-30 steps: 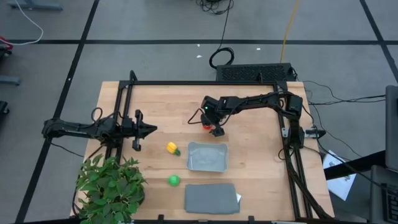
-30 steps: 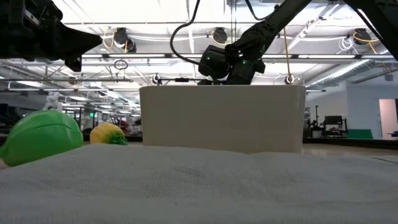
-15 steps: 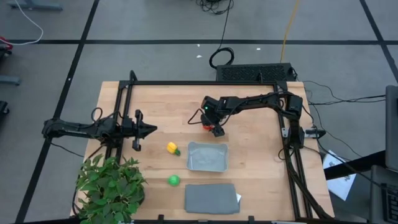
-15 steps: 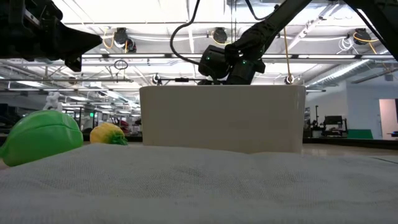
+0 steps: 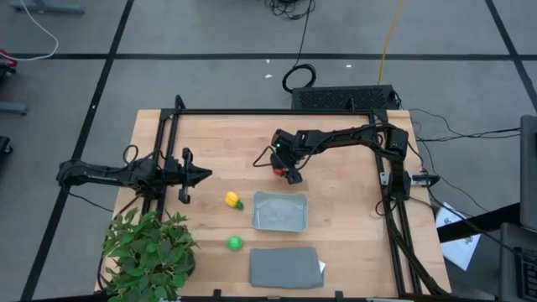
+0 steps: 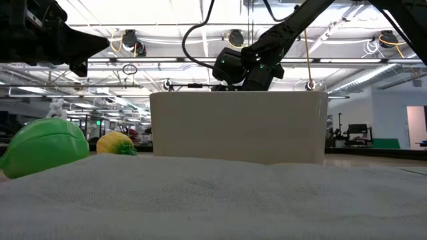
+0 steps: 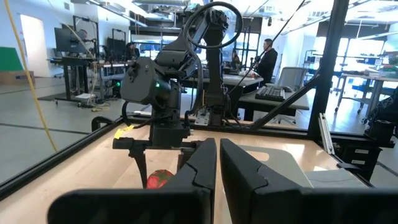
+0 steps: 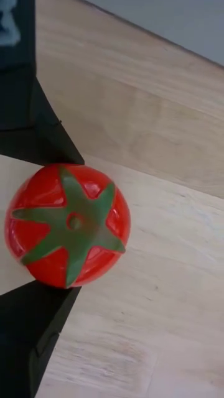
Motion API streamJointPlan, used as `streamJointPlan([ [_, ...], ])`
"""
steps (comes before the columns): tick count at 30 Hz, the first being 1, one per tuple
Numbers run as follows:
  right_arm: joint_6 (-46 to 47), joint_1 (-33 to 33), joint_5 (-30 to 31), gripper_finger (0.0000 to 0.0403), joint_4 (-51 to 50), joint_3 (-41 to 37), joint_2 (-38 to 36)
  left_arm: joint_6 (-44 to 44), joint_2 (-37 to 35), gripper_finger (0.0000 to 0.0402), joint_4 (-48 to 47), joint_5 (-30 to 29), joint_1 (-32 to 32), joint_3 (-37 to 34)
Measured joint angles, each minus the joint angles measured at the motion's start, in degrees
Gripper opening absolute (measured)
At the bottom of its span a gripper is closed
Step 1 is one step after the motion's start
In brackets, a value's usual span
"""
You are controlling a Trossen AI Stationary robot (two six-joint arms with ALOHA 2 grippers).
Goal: Pick and placing Produce into tupperware
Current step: Put the red tomato into the gray bin
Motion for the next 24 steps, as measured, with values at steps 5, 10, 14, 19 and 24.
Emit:
streamJointPlan([
  [5,0.9,0.0,0.0,0.0257,-3.7,0.7,-0.9,0.0,0.0,0.0026,0.0,0.0,0.0,0.0],
  [10,2.3,0.8,0.0,0.0259,-7.2,2.4,-3.6,0.8,0.0,0.0026,0.0,0.0,0.0,0.0],
  [14,3.4,2.0,0.0,0.026,-9.8,5.0,-5.8,0.8,0.0,0.0026,0.0,0.0,0.0,0.0],
  [19,4.9,4.4,-0.1,0.0258,-14.6,10.2,-7.0,1.2,0.0,0.0026,0.0,0.0,0.0,0.0],
  [24,5.4,7.2,-0.2,0.0259,-20.2,17.4,-7.0,1.3,0.0,0.0026,0.0,0.0,0.0,0.0],
])
